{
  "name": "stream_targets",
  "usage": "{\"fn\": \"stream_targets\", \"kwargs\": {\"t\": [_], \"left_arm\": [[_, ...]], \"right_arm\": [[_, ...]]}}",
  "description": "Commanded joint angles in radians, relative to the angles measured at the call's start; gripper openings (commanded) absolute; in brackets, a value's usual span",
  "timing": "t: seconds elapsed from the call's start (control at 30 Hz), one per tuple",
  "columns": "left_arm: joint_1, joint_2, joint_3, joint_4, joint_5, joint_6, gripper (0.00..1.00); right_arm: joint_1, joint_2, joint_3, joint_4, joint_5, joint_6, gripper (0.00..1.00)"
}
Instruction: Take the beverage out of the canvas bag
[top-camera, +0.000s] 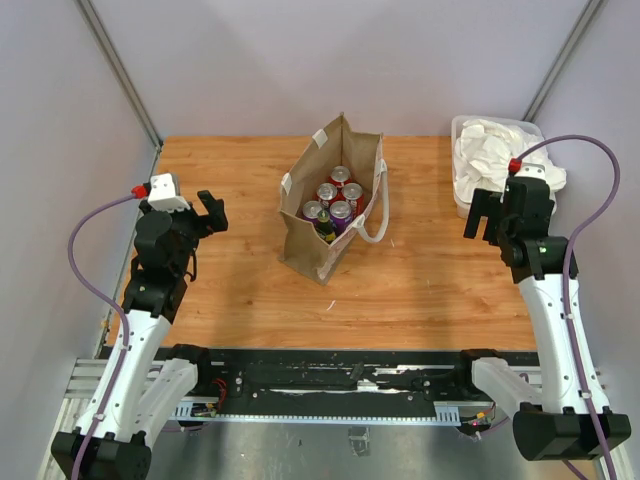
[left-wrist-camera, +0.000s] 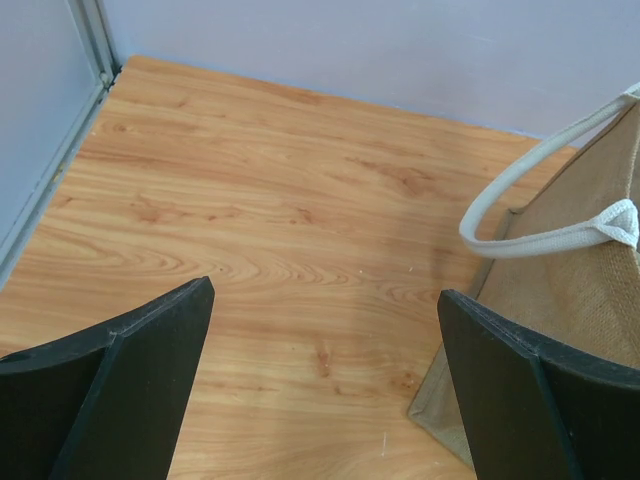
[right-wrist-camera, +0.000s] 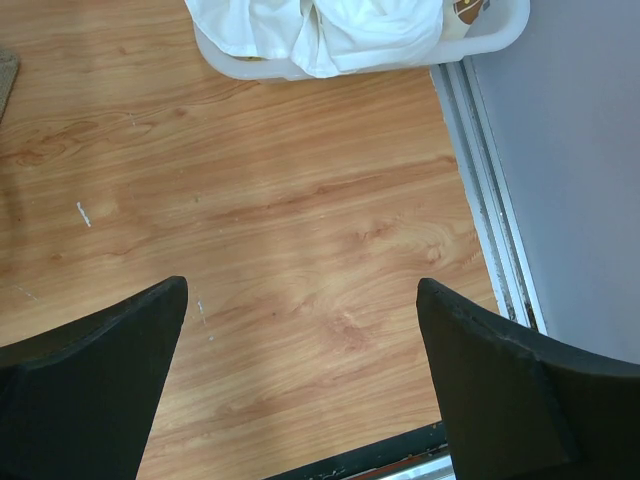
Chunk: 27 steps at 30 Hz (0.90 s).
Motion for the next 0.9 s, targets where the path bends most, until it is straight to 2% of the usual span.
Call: {"fn": "stream_targets", "kwargs": {"t": [0.0, 0.57, 0.7, 0.87], "left_arm": [[-0.003, -0.01, 0.037, -0.021, -0.022, 0.004, 1.0], [-0.003, 0.012, 0.074, -0.038, 0.018, 0.002, 1.0], [-0.003, 0.049, 0.104, -0.032, 0.069, -0.033, 1.0], [-0.028, 0.136, 0.16, -0.012, 0.155, -0.062, 1.0]], "right_arm": [[-0.006, -0.029, 0.002, 0.0, 0.015, 0.004, 0.98], [-0.006, -0.085, -0.009, 0.038, -0.054, -0.011, 0.99], [-0.006, -0.085, 0.005, 0.068, -0.13, -0.023, 0.99], [0.003, -0.064, 0.05, 0.129, -0.302, -0.044, 0.99]]}}
